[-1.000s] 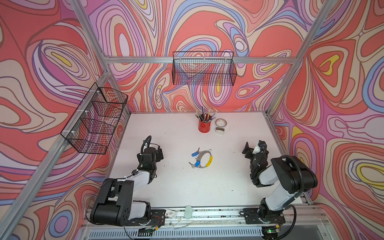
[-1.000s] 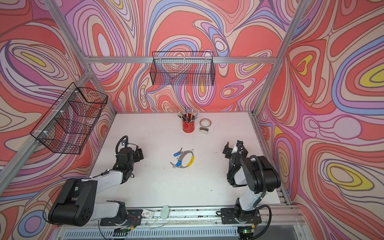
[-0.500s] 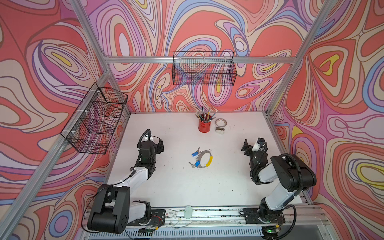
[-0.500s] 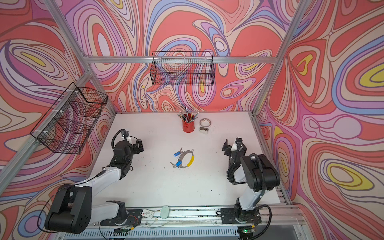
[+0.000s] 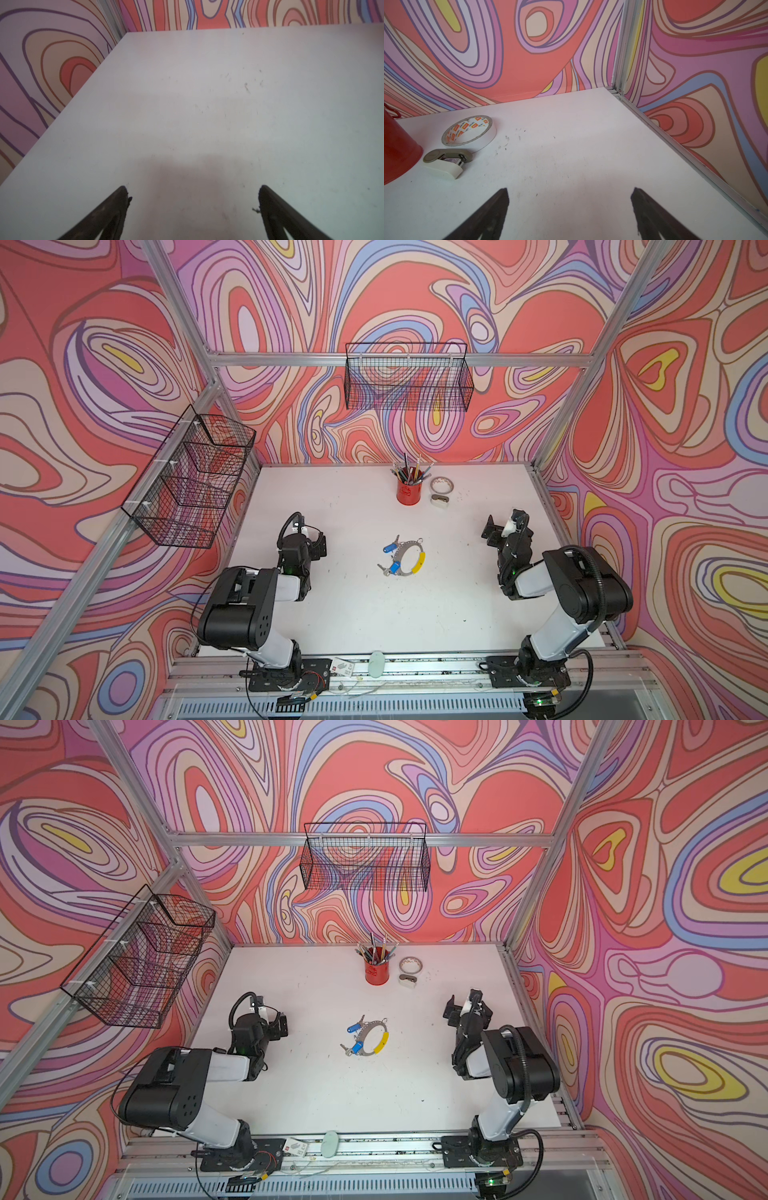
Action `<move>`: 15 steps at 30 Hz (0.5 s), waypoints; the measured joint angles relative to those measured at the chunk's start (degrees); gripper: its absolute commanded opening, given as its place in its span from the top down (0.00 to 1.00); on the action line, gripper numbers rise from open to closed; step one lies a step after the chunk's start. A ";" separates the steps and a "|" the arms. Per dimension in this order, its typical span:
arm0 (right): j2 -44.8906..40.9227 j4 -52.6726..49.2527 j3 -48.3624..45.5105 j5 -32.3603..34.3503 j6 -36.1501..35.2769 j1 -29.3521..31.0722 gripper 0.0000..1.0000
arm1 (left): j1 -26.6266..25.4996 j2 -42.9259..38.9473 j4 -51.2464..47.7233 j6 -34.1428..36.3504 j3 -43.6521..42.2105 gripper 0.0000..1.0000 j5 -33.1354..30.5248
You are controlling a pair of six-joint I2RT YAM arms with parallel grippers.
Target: Put the keys on the keyring
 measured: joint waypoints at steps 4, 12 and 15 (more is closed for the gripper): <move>0.00 -0.76 0.33 0.22 -0.02 0.00 0.02 | 0.46 -0.48 0.07 -0.28 0.76 0.00 1.01; 0.00 -0.83 0.33 0.35 -0.02 0.00 0.02 | -0.33 -0.44 -0.24 -0.17 0.52 0.00 0.98; 0.00 -0.85 0.35 0.37 -0.02 0.00 0.02 | -0.33 -0.44 -0.46 -0.17 0.52 0.00 1.01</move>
